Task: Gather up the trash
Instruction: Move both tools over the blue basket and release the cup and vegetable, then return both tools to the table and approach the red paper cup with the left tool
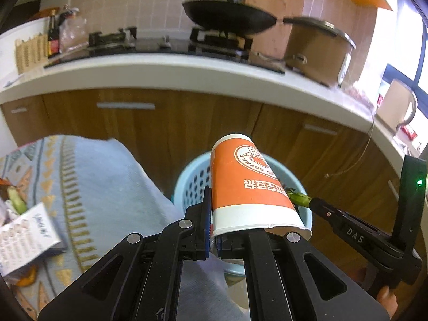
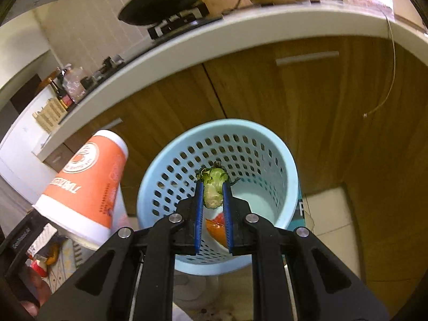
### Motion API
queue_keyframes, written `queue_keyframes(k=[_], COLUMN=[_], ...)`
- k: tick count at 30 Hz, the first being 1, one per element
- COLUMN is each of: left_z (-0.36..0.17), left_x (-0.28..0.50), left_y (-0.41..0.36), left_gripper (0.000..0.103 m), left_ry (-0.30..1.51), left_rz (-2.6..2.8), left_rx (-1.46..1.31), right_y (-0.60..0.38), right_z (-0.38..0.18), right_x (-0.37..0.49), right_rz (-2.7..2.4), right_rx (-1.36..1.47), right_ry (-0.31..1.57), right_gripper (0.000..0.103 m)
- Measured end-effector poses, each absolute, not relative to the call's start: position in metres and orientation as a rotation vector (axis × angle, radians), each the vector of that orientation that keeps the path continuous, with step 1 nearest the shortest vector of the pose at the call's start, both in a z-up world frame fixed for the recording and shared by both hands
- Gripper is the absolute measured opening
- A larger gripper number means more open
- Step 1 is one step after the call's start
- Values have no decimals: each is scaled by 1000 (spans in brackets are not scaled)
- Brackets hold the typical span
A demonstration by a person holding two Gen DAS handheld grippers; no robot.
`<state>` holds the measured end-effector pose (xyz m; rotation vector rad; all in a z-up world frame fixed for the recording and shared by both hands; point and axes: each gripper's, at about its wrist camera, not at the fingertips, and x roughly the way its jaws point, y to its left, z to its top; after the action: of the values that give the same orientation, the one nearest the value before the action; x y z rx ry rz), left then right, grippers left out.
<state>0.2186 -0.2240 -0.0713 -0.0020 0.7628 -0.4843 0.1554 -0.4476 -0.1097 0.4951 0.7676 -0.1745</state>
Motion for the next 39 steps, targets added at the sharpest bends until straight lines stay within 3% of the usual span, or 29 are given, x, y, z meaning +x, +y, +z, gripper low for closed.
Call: queue_keyframes(k=[3, 5, 8, 13, 14, 17, 21, 23, 39], left_z=[-86, -96, -107, -116, -116, -112, -106, -103, -56], left_x=[226, 231, 231, 232, 232, 229, 224, 221, 173], left_y=[-235, -238, -241, -239, -238, -236, -228, -222, -138], left_gripper=[2, 10, 22, 55, 57, 58, 59, 59, 59], left_ry=[808, 842, 865, 888, 887, 875, 864, 857, 720], left_rz=[-497, -495, -490, -492, -492, -486, -487, -485, -392], left_rx=[17, 25, 45, 57, 59, 62, 43, 27, -77], right_y=[-452, -454, -458, -457, -457, -454, -450, -448, -376], right_z=[-120, -126, -132, -139, -140, -138, -127, -121, -74], right_x=[158, 159, 162, 165, 165, 164, 161, 159, 153], right_rz=[-182, -187, -197, -182, -177, -164, -163, -163, -19], right_rx=[508, 513, 519, 534, 535, 535, 522, 512, 410], right_ry=[792, 808, 821, 848, 853, 850, 819, 801, 733], right_gripper=[12, 12, 12, 12, 13, 15, 36, 41, 41])
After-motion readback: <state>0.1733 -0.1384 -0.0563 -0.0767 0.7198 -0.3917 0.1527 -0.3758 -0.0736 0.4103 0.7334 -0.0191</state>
